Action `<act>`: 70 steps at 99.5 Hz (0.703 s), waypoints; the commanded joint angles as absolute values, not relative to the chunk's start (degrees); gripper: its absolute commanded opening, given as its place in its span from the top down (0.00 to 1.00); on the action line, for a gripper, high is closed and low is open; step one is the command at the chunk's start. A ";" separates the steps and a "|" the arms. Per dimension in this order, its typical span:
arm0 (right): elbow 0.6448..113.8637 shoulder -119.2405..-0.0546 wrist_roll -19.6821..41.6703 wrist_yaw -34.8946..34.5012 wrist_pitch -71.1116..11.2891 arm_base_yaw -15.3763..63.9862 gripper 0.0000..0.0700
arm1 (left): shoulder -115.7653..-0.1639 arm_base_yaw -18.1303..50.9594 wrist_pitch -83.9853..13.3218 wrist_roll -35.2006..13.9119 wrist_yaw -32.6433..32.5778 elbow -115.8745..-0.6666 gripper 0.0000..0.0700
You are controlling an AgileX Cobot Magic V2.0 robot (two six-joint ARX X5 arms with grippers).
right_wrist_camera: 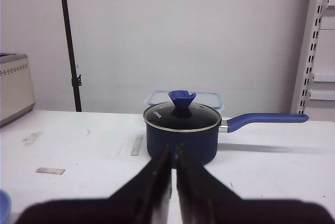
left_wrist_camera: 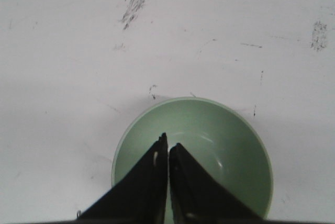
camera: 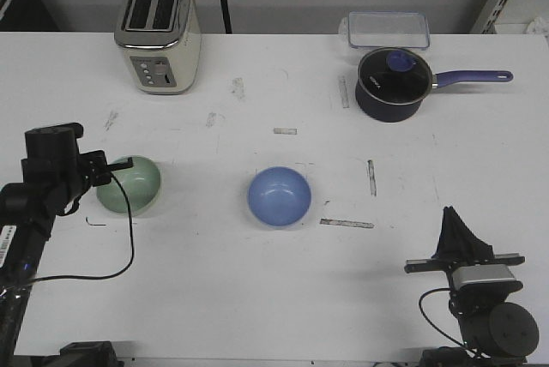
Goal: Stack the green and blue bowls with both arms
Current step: 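Reach the left gripper to the green bowl and grasp its rim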
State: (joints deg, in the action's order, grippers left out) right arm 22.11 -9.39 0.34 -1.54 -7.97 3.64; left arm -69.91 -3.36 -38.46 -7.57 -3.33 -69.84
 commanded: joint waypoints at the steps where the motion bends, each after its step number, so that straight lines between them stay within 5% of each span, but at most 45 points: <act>1: 22.09 -9.32 0.16 -1.50 -7.29 3.57 0.99 | -70.85 -5.43 -40.23 -11.97 -0.19 -72.51 1.00; 25: 22.09 -9.32 0.16 -1.50 -7.29 3.57 0.99 | -72.31 -14.87 -43.77 -18.44 12.71 -72.93 0.97; 41: 22.09 -9.32 0.16 -1.50 -7.29 3.57 0.99 | -74.43 -18.81 -43.83 -20.01 12.60 -72.88 0.58; 70: 22.09 -9.32 0.16 -1.50 -7.29 3.57 0.99 | -82.02 -19.05 -43.92 -17.72 12.58 -72.88 0.35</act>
